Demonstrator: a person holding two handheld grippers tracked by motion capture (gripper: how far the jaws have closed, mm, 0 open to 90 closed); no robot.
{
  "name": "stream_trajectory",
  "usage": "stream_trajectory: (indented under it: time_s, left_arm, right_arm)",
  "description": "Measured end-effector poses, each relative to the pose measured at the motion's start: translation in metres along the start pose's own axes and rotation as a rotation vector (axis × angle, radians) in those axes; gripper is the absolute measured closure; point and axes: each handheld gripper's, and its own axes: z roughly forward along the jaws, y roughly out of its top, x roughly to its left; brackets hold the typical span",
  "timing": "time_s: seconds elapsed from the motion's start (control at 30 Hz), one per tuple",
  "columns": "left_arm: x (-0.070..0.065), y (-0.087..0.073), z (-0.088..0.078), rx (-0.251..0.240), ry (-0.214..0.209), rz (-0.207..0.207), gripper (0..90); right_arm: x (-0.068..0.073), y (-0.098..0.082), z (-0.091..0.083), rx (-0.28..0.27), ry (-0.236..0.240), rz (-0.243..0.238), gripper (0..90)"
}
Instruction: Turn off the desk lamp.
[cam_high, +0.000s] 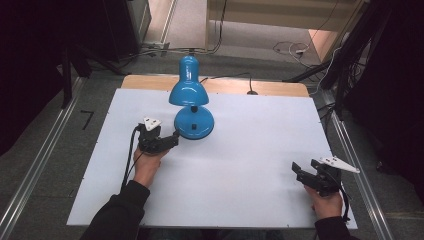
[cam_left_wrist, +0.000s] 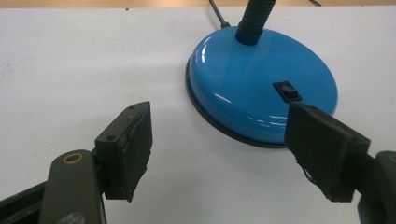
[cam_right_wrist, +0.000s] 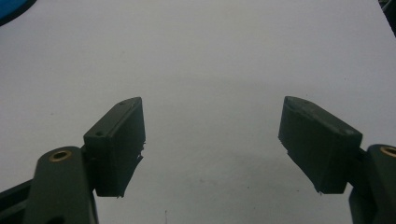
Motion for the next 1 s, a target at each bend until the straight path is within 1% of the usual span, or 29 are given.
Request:
stream_trajectory:
  time_s: [0.17, 0.43, 0.63, 0.73, 0.83, 0.9, 1.0]
  left_arm:
    - [0.003, -0.001, -0.003, 0.004, 0.005, 0.004, 24.2]
    - [0.008, -0.004, -0.008, 0.001, 0.013, -0.010, 24.1]
    - [0.011, -0.008, -0.014, 0.003, 0.018, -0.007, 24.2]
    - [0.013, -0.010, -0.018, 0.004, 0.020, -0.007, 24.2]
    - [0.017, -0.012, -0.023, 0.002, 0.021, -0.019, 24.1]
    - [0.019, -0.013, -0.026, -0.007, 0.021, -0.021, 24.2]
    - [0.023, -0.015, -0.029, 0.001, 0.030, -0.023, 24.2]
  right_arm:
    - [0.000, 0.000, 0.000, 0.003, 0.000, 0.004, 21.5]
    - [0.000, 0.000, 0.000, 0.002, 0.000, 0.006, 21.5]
    - [-0.001, 0.000, 0.000, 0.001, 0.000, 0.006, 21.5]
    - [-0.001, 0.000, -0.001, -0.001, 0.000, 0.005, 21.5]
    - [-0.001, 0.000, -0.001, 0.000, -0.001, 0.006, 21.5]
    - [-0.001, 0.000, -0.001, -0.001, 0.001, 0.005, 21.5]
    - [0.000, 0.000, 0.000, -0.001, 0.001, 0.003, 21.5]
